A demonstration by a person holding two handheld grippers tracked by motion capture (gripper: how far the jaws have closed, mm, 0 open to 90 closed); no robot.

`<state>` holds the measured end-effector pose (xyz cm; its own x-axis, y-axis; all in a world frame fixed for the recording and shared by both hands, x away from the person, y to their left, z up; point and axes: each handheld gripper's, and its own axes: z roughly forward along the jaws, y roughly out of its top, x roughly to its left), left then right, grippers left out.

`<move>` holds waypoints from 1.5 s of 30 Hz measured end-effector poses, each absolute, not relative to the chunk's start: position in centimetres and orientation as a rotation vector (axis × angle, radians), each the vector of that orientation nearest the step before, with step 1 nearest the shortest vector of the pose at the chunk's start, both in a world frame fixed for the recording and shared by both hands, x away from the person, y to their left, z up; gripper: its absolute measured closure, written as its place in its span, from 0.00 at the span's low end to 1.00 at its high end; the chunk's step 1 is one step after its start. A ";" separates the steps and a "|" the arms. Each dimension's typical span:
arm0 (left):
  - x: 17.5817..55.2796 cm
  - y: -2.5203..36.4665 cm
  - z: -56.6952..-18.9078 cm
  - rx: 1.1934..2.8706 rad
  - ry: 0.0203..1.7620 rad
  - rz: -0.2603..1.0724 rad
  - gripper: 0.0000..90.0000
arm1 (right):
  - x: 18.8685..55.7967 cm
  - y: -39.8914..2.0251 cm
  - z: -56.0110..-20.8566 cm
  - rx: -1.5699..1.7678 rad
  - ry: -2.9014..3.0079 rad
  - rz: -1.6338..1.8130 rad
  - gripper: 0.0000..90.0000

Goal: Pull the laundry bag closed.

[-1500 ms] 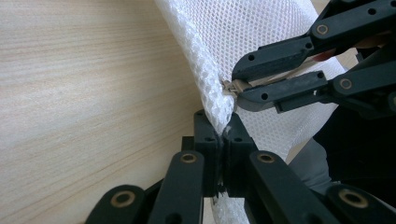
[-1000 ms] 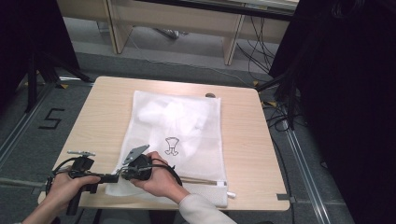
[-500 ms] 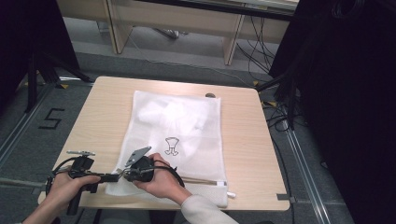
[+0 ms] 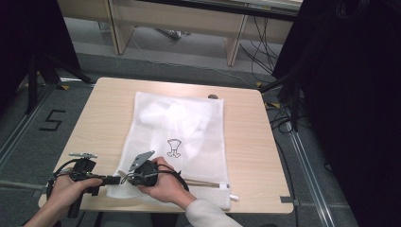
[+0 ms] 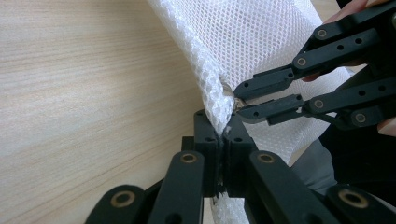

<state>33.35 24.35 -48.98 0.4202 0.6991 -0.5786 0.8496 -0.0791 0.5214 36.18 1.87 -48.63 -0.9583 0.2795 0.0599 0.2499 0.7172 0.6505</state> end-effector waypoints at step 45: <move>33.2 24.2 -48.8 1.853 1.341 -0.168 0.96 | 36.1 0.3 -49.0 0.457 2.896 1.020 0.92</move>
<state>33.25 24.18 -48.83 0.4234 0.7299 -0.5367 0.8396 -0.0936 0.5350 36.06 0.33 -49.01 -0.9560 0.2868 0.0618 0.2622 0.7407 0.6185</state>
